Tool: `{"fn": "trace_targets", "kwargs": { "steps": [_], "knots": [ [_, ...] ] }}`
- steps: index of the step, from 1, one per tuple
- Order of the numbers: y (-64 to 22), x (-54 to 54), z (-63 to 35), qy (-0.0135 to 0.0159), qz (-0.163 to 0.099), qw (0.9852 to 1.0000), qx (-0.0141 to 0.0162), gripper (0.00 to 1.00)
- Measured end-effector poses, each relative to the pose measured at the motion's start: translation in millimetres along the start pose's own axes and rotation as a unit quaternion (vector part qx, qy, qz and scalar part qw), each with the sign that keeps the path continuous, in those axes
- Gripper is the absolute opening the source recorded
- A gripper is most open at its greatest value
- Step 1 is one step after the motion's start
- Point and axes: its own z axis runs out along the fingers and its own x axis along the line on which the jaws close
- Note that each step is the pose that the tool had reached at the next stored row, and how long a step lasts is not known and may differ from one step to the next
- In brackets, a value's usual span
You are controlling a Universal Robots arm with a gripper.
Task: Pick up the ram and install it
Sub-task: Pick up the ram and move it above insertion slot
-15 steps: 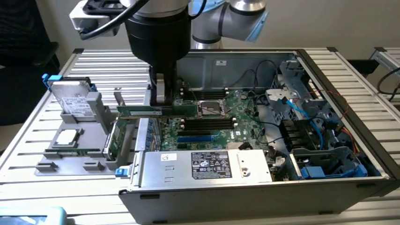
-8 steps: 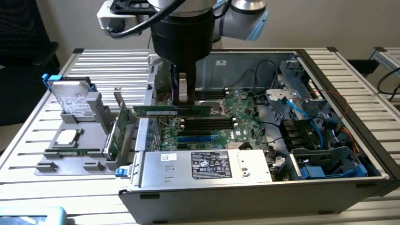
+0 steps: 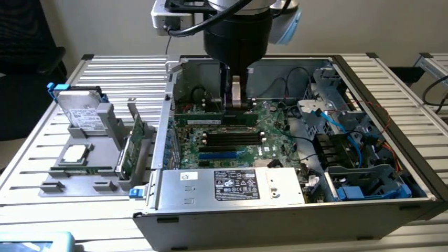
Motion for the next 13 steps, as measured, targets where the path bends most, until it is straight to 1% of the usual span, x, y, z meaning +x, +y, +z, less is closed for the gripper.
{"fn": "trace_targets", "kwargs": {
  "steps": [2, 4, 10, 13],
  "knots": [
    [-2.7, -8.3, 2.1, 0.0020, 0.000, 1.0000, 0.0002, 0.14],
    [-6.1, -17.3, 3.9, 0.0031, 0.000, 1.0000, 0.0003, 0.14],
    [-19.4, -42.3, 9.8, 0.0046, 0.000, 1.0000, 0.0007, 0.14],
    [-27.2, -52.6, 13.1, 0.0049, 0.000, 1.0000, 0.0007, 0.14]
  ]
}}
